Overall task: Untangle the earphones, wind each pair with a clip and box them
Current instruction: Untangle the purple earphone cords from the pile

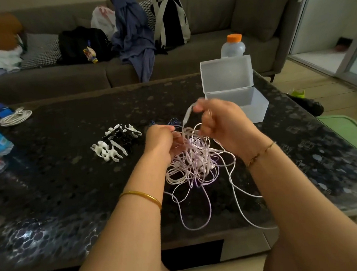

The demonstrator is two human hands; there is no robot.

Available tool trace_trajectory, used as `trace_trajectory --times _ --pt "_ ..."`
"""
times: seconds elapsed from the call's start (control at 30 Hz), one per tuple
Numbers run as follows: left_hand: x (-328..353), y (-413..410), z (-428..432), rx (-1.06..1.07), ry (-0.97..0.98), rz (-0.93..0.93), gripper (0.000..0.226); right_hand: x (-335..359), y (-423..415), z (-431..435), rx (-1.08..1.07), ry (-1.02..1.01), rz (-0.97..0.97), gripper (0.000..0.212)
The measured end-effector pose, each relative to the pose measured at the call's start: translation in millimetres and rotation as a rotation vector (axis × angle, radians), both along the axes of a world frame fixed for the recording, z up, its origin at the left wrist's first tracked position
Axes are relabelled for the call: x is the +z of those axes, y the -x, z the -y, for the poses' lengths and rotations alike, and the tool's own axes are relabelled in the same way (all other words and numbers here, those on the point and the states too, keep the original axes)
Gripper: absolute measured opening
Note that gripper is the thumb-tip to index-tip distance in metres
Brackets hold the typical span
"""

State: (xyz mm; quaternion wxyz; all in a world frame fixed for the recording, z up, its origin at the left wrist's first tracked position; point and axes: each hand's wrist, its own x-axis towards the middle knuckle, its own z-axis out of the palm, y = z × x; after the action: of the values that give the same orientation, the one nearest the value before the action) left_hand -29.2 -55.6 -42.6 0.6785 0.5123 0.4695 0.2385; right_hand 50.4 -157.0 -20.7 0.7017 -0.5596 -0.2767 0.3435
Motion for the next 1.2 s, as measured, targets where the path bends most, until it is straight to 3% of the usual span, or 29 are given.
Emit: trace_trajectory --times 0.07,0.1,0.17,0.23,0.37,0.43,0.47,0.57,0.63,0.7,0.83,0.93,1.07,1.17,1.2 --pt "3 3 -4 0.016 -0.009 0.009 0.025 -2 -1 2 -0.026 0.391 0.553 0.027" --pt "3 5 -5 0.021 -0.012 -0.001 0.023 -2 0 3 -0.005 0.502 0.728 0.029" --pt "2 6 -8 0.012 -0.018 -0.044 0.018 0 3 5 0.047 0.504 0.760 0.031" --pt "2 5 -7 -0.040 -0.032 -0.117 0.018 5 4 6 0.053 0.323 0.496 0.034" --pt "-4 7 -7 -0.079 -0.022 -0.215 0.028 15 -1 8 0.163 -0.286 -0.374 0.036" --pt "-6 8 -8 -0.053 0.054 -0.133 0.029 15 -7 10 0.222 -0.291 -0.451 0.038" --pt "-5 7 -9 -0.041 0.087 -0.081 0.027 15 -8 12 0.212 -0.149 -0.324 0.039" --pt "-1 5 -10 -0.047 0.080 -0.006 0.023 13 -6 17 0.211 0.403 0.297 0.051" --pt "0 1 -9 -0.063 0.023 -0.012 0.017 12 -3 18 0.279 0.533 0.519 0.046" --pt "1 -1 -7 -0.057 0.002 -0.011 0.013 13 -1 18 0.350 0.495 0.529 0.048" --pt "1 -1 -6 -0.044 -0.031 0.087 0.016 17 0 22 0.557 0.480 0.545 0.071" --pt "0 -2 -6 -0.041 -0.010 0.083 0.016 16 4 24 0.520 0.406 0.579 0.048" --pt "0 -4 -2 -0.028 0.014 -0.010 0.017 13 5 15 0.023 -0.032 0.248 0.039" --pt "-4 -4 0 -0.016 0.033 -0.025 0.021 17 -3 16 -0.015 -0.370 -0.339 0.043" --pt "-4 -3 -1 -0.003 0.042 -0.016 0.022 18 -4 19 -0.047 -0.386 -0.444 0.040"
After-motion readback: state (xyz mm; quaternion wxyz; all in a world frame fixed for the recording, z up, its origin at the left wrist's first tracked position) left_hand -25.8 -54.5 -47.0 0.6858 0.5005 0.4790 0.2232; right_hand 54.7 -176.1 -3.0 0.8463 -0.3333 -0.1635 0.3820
